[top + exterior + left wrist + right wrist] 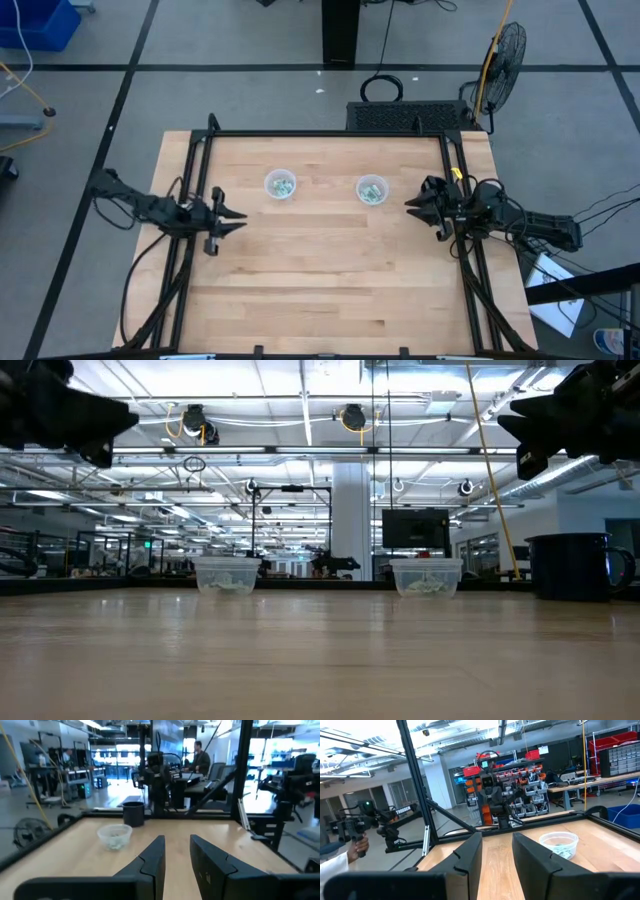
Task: Pick and place items into bin
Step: Return to Home Position
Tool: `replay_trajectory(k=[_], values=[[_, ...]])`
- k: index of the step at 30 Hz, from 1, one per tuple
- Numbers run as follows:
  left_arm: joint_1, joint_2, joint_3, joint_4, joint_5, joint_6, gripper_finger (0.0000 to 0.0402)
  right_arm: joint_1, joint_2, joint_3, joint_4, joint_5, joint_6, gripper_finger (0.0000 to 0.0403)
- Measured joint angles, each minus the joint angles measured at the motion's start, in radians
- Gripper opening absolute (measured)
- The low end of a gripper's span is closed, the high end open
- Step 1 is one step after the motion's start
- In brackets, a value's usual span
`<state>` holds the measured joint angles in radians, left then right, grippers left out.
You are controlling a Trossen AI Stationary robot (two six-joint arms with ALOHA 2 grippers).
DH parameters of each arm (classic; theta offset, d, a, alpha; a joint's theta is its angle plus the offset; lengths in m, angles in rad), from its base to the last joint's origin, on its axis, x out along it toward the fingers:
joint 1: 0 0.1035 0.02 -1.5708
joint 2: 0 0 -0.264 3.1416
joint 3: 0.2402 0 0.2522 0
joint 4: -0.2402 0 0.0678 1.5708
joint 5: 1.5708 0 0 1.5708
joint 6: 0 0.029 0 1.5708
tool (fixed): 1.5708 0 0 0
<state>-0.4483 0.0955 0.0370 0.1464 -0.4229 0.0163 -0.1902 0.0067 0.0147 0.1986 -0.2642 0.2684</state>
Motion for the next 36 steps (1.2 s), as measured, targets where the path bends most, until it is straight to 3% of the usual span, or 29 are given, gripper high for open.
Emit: replay_trajectory(k=[9, 15, 36], values=[[0.065, -0.039, -0.027, -0.026, 0.067, -0.034, 0.0093, 0.0, 0.0, -0.001, 0.0, 0.0, 0.0, 0.01], [0.076, -0.022, -0.025, -0.084, 0.059, -0.129, 0.0093, 0.0, 0.0, -0.001, 0.0, 0.0, 0.0, 0.01], [0.076, -0.005, -0.025, -0.083, 0.056, -0.129, 0.0093, 0.0, 0.0, -0.001, 0.0, 0.0, 0.0, 0.01]])
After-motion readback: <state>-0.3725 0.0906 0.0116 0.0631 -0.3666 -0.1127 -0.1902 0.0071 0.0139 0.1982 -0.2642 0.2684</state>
